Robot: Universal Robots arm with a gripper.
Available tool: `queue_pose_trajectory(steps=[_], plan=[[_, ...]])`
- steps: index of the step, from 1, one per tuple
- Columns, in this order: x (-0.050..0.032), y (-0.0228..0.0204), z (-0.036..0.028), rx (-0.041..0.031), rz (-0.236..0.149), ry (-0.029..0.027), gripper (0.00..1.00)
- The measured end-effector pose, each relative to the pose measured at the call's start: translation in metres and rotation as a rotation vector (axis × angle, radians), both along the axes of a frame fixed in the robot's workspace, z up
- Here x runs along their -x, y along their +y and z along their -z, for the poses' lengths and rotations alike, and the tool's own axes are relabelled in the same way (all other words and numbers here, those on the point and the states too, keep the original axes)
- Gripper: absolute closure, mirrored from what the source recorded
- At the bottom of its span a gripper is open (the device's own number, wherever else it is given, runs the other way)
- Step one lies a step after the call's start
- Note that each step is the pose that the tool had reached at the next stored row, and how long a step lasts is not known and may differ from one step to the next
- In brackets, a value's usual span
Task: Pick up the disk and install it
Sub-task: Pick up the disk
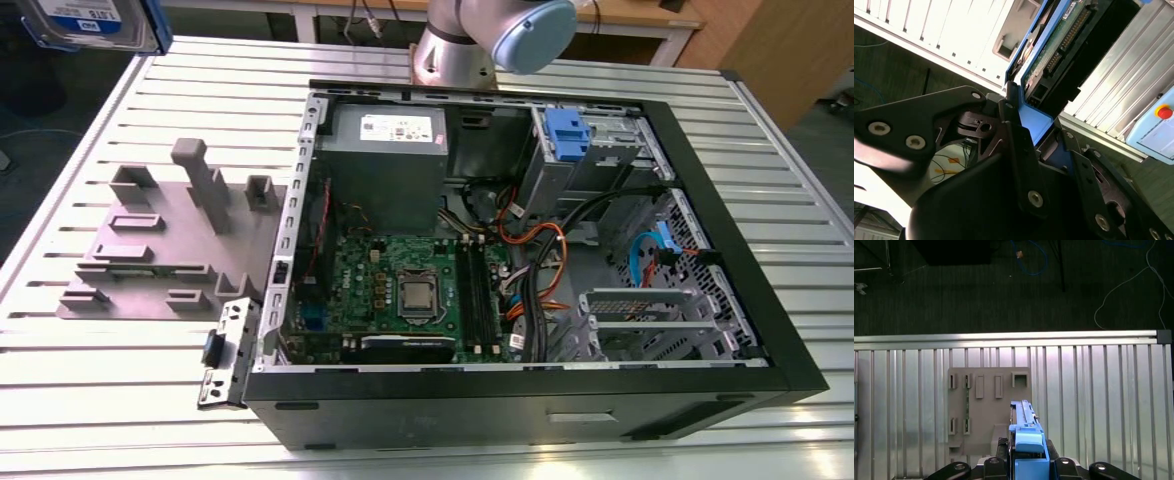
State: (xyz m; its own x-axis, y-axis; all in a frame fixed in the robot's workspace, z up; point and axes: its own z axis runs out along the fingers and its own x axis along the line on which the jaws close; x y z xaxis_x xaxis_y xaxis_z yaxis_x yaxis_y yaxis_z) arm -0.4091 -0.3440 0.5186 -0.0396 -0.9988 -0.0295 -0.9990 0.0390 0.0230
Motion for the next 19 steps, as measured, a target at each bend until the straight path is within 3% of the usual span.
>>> queue_pose_trajectory(steps=[19], plan=[[-0.0139,0.0,0.0,0.0,0.0,0.0,0.63]])
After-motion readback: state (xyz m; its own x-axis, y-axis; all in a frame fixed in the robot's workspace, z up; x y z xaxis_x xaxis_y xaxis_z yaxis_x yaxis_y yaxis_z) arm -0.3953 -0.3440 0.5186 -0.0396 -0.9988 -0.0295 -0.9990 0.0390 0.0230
